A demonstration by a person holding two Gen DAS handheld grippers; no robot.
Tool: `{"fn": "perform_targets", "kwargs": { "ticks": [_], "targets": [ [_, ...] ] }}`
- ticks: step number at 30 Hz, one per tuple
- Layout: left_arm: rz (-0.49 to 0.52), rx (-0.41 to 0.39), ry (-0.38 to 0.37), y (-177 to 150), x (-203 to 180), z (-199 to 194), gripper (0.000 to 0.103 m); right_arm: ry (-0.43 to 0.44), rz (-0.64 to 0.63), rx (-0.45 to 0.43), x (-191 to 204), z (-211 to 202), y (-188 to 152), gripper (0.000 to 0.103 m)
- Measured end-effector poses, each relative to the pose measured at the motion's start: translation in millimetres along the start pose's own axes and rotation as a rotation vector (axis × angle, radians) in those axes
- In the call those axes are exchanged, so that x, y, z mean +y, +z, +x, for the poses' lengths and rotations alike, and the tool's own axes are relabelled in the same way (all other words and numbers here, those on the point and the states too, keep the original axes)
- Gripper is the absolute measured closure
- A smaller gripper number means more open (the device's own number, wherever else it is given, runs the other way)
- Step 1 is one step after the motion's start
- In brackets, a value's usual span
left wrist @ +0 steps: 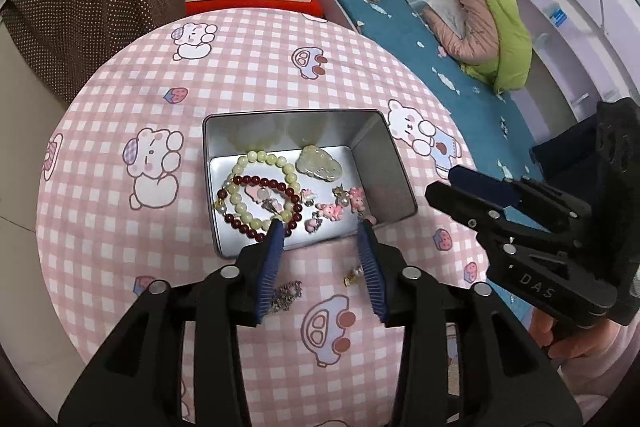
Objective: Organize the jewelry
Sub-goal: 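Move both tools down to the silver chain and small gold earring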
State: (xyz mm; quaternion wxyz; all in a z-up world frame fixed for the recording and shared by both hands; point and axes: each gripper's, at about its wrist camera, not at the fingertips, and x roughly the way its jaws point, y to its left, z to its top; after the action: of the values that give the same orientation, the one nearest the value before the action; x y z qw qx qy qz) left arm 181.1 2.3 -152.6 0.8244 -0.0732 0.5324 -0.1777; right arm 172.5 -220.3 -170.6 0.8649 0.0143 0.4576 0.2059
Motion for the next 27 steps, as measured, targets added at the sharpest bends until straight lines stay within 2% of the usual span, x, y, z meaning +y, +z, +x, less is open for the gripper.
{"fn": "perform_targets", "kwargs": {
  "ticks": [2, 4, 8, 25, 27],
  "targets": [
    [0.000, -0.005, 0.000, -4, -1, -3, 0.055, 0.004, 0.003, 0.005, 1, -1, -6, 0.067],
    [0.001, -0.010, 0.005, -8, -1, -6, 0.053, 0.003, -0.001, 0.012, 4, -1, -11, 0.067],
    [-0.013, -0.033, 0.011, -19, 1, -13, 0.039, 0.006, -0.002, 0.034, 10, 2, -23, 0.067],
    [-0.086, 0.057, 0.090, -53, 26, -6, 0.034, 0.079, -0.053, 0.138, 31, 37, -49, 0.068],
    [-0.099, 0.068, 0.097, -54, 30, -5, 0.034, 0.089, -0.061, 0.145, 32, 40, -49, 0.071]
  ]
}}
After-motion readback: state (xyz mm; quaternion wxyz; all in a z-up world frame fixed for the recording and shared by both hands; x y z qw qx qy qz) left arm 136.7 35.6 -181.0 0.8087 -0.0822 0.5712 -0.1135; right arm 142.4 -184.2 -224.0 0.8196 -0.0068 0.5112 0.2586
